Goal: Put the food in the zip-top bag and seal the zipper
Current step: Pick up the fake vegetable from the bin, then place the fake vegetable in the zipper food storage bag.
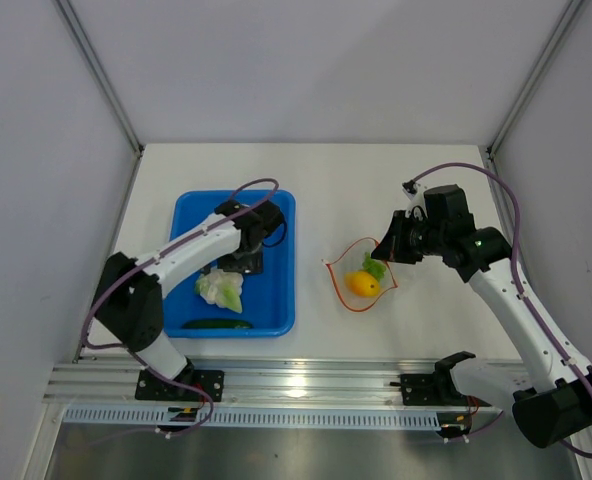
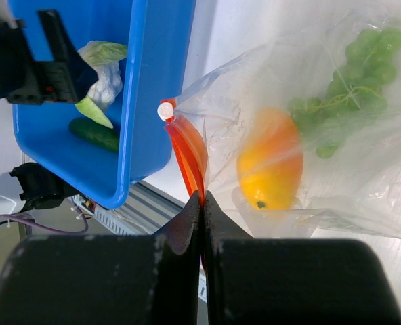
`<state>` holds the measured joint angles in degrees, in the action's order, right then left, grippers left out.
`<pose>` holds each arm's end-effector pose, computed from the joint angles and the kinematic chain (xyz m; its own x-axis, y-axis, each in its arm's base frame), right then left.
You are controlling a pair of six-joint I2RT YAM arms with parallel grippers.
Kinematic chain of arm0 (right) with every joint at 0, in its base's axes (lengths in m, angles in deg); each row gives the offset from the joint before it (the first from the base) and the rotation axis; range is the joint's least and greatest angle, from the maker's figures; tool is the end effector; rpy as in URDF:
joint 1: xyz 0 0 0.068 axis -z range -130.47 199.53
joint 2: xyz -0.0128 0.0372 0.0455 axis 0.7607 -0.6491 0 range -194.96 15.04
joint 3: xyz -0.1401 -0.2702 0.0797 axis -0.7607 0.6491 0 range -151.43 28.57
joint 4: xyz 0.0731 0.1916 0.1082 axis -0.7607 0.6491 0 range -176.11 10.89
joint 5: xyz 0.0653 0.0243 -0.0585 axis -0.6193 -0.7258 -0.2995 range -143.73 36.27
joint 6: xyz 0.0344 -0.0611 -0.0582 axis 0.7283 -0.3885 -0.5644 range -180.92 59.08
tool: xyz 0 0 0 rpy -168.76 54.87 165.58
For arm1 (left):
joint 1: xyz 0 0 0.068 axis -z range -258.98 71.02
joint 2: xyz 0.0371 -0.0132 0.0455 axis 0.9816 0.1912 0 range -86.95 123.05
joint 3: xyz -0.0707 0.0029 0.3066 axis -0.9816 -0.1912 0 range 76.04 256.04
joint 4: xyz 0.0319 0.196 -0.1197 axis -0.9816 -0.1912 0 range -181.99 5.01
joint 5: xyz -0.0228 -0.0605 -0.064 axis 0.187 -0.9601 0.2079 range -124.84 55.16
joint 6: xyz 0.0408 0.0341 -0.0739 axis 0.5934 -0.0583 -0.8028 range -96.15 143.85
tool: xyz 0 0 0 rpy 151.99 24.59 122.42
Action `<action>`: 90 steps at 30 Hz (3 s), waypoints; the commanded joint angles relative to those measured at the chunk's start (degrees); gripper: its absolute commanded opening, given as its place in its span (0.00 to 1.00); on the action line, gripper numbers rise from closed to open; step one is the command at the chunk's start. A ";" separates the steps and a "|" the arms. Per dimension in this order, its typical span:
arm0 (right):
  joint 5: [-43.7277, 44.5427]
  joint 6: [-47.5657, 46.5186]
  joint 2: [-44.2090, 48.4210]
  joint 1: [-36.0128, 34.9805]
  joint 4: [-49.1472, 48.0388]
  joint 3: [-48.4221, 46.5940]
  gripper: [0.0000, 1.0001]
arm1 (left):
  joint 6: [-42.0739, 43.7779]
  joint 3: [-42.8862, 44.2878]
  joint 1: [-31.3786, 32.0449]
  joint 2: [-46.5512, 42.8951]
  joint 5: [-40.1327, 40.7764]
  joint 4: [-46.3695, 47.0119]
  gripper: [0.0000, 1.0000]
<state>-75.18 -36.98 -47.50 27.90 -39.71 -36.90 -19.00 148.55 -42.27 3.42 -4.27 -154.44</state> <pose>0.1724 0.1004 0.3536 -0.8237 0.0797 -0.5614 -0.2796 0.8043 0.5244 0.2252 -0.1163 0.2681 -0.9241 -0.0413 -0.3799 -0.1812 0.9226 0.3405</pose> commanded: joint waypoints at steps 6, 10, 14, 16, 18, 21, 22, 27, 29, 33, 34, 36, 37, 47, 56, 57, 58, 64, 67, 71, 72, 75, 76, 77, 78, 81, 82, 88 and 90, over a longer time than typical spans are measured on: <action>0.71 -0.13 1.37 0.09 -0.60 0.43 0.00 | -3.46 0.96 1.61 5.70 2.74 -0.07 0.99; 0.97 -0.30 1.46 0.09 -0.43 0.43 0.00 | -4.43 0.62 1.87 6.84 2.31 -0.68 0.99; 0.97 -0.48 1.20 0.18 -0.43 0.52 0.00 | -5.31 -0.70 1.79 7.80 1.34 -0.69 0.99; 0.89 -0.57 1.11 0.36 -0.60 0.52 0.00 | -5.84 -0.96 1.88 8.16 0.90 -0.60 0.99; 0.62 -0.65 1.02 0.36 -0.60 0.61 0.00 | -6.10 -1.58 1.88 8.42 0.72 -0.08 0.99; 0.54 -0.74 0.85 0.36 -0.69 0.61 0.00 | -5.93 -2.02 1.88 8.95 0.64 0.63 0.99; 0.53 -0.83 0.93 0.36 -0.60 0.61 0.00 | -5.93 -2.11 1.88 9.30 0.72 0.72 0.99; 0.53 -0.83 0.93 0.53 -0.69 0.78 0.00 | -5.14 -1.94 1.87 10.44 1.25 1.68 0.98; 0.62 -0.83 1.19 0.53 -0.60 1.05 0.00 | -4.44 -1.85 1.70 11.05 1.60 2.39 0.97; 0.62 -0.83 1.28 0.62 -0.77 1.49 0.00 | -3.65 -1.58 1.09 12.29 1.69 2.83 0.96; 0.62 -0.83 1.28 0.62 -0.69 1.58 0.00 | -3.47 -1.58 0.91 12.29 1.43 3.00 0.96; 0.62 -0.83 1.46 0.62 -0.78 1.75 0.00 | -2.94 -1.93 0.47 12.11 1.34 3.79 0.93; 0.71 -0.74 1.37 0.71 -0.78 1.75 0.00 | -2.77 -2.20 0.38 12.11 1.16 4.14 0.92; 0.45 -0.74 0.93 0.80 -1.04 1.66 0.00 | -0.04 -3.78 -0.06 10.01 -3.14 7.84 0.40; 0.10 -0.83 0.67 0.88 -1.21 1.31 0.00 | 0.22 -0.88 -0.15 4.57 -4.37 5.29 0.01; 0.10 -1.00 0.67 0.80 -1.13 1.23 0.00 | 0.31 -0.36 -0.15 3.77 -4.72 5.03 0.01; 0.10 -0.92 0.67 0.88 -1.13 1.22 0.00 | 0.49 0.78 -0.15 2.98 -5.51 4.85 0.01; -0.17 -0.92 0.67 0.97 -1.13 1.14 0.00 | 1.98 10.51 -0.32 -1.86 -7.89 1.95 0.01; -0.34 -0.83 0.67 0.89 -1.13 1.05 0.00 | 2.68 14.74 -0.23 -3.53 -10.17 0.46 0.01; -0.43 -0.57 0.76 0.97 -1.13 0.96 0.00 | 3.82 23.10 -0.23 -5.72 -16.57 -0.16 0.01; -0.43 -0.39 0.67 0.89 -1.13 0.96 0.00 | 4.18 23.98 -0.23 -6.34 -20.68 0.45 0.01; -0.96 0.13 0.58 0.97 -1.48 0.70 0.00 | 6.72 24.79 -0.32 -9.50 -31.65 7.11 0.01; -1.66 0.31 0.49 1.06 -1.65 0.44 0.00 | 7.60 23.39 -0.32 -10.47 -35.19 12.10 0.01; -2.10 0.57 0.23 1.15 -1.92 0.09 0.00 | 7.95 22.68 -0.32 -11.87 -38.79 14.67 0.00; -2.62 0.84 0.06 1.24 -2.01 -0.09 0.00 | 7.96 21.98 -0.32 -12.58 -45.62 17.22 0.00; -4.56 1.89 -0.65 1.32 -2.53 -1.58 0.00 | 6.91 17.24 -0.32 -14.60 -55.41 27.76 0.01; -5.17 2.59 -1.00 1.41 -2.97 -1.85 0.00 | 5.51 13.83 -0.23 -15.13 -60.83 30.40 0.01; -10.09 5.58 -1.44 2.47 -4.64 -1.94 0.00 | -1.17 5.63 0.73 -15.66 -78.35 48.34 0.01; -11.15 6.73 -1.44 2.73 -4.99 -1.94 0.00 | -0.75 6.41 2.04 -14.00 -79.61 48.36 0.00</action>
<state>-82.20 -33.06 -48.92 30.11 -42.01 -36.53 -17.17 154.36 -41.79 -11.32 -71.94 -116.98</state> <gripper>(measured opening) 0.006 0.346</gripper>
